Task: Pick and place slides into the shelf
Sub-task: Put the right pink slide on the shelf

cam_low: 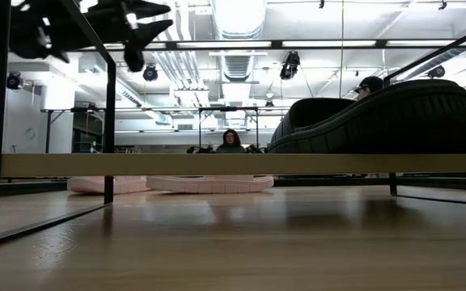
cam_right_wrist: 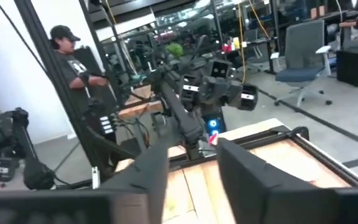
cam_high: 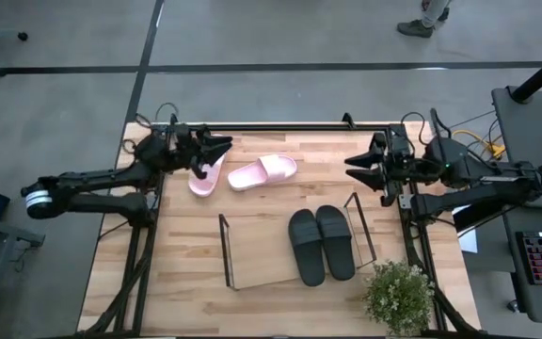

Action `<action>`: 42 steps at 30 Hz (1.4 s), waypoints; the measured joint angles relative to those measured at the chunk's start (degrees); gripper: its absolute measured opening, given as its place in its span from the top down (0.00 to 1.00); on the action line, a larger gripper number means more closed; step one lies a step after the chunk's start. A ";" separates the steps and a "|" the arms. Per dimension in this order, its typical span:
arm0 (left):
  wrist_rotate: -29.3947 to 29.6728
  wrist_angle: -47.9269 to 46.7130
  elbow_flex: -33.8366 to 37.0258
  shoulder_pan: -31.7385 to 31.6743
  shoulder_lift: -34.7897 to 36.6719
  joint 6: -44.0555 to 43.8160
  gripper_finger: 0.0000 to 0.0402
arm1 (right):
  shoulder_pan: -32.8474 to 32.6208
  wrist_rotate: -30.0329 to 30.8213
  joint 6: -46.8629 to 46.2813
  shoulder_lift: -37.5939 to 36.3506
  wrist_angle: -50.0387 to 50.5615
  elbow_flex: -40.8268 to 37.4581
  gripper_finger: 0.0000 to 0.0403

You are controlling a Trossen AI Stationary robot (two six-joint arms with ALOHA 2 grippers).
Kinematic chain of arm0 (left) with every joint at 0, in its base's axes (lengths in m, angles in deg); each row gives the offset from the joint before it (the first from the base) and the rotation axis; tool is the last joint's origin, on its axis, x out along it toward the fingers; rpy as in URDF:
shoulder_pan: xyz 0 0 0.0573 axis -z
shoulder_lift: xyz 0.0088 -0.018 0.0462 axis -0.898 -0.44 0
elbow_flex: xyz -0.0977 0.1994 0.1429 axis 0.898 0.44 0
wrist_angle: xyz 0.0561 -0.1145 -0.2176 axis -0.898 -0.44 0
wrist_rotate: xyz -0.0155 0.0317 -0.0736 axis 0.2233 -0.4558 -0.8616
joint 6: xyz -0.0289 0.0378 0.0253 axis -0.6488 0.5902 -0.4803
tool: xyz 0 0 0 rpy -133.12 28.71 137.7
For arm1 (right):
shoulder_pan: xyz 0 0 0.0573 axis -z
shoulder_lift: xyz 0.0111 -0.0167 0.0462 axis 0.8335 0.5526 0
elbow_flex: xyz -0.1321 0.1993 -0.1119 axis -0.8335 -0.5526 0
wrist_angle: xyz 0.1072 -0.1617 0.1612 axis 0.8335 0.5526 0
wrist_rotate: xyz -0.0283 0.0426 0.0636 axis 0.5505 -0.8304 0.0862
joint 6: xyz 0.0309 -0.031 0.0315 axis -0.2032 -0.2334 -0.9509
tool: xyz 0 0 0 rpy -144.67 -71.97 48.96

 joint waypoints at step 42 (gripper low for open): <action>1.81 -60.59 -31.63 -3.32 -23.09 -32.06 0.57 | 0.00 5.71 0.05 0.55 0.00 -0.60 0.38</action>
